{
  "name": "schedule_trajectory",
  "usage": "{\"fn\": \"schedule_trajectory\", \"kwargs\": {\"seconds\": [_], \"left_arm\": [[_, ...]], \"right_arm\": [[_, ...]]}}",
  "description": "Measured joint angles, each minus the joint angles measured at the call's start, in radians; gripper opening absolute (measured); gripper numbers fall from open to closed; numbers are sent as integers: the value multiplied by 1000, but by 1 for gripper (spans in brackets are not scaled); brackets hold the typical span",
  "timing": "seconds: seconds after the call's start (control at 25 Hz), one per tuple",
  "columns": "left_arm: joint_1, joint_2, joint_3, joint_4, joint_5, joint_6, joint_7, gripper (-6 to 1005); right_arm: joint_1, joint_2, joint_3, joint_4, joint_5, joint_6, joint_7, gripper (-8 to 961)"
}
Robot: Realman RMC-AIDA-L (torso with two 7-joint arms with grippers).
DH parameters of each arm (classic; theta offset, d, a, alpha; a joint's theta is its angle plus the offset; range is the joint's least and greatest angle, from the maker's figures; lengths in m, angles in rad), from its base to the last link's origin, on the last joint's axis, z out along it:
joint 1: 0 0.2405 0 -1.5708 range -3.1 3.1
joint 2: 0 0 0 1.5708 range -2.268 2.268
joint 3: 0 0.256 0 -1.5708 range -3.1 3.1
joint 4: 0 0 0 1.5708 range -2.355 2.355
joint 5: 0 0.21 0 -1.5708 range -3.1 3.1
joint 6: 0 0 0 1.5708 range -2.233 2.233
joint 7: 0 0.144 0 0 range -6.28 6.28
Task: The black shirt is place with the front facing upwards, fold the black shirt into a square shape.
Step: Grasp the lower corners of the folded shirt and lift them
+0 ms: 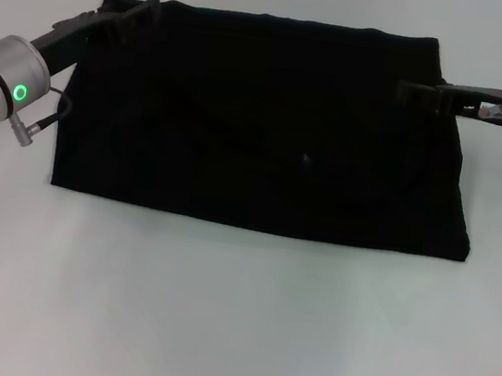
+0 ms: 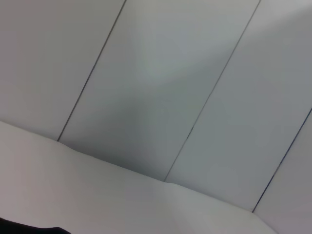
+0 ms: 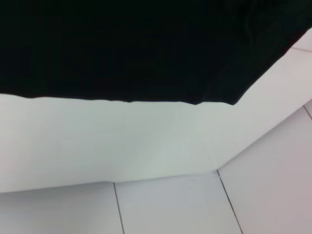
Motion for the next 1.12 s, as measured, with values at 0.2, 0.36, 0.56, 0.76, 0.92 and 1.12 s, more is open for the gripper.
{"fn": "schedule_trajectory", "kwargs": {"seconds": [0.2, 0.36, 0.56, 0.76, 0.92, 1.12], "left_arm": [[9, 0, 0, 1, 0, 22, 0, 813], [16, 0, 0, 1, 2, 37, -1, 838], [27, 0, 0, -5, 7, 52, -1, 842], [38, -4, 0, -4, 7, 72, -1, 840], [48, -1, 4, 0, 9, 100, -1, 839], [102, 31, 70, 26, 10, 206, -61, 840]], "right_arm": [[-17, -16, -74, -14, -8, 1, 91, 727], [-35, -17, -85, -5, -9, 22, 106, 721], [-60, -10, -94, 23, -9, 98, 96, 719], [-71, 3, -96, 44, -5, 144, 46, 716], [-90, 9, -90, 1, 9, 118, 39, 713], [-152, -6, -86, -61, 111, -61, 28, 712]]}}
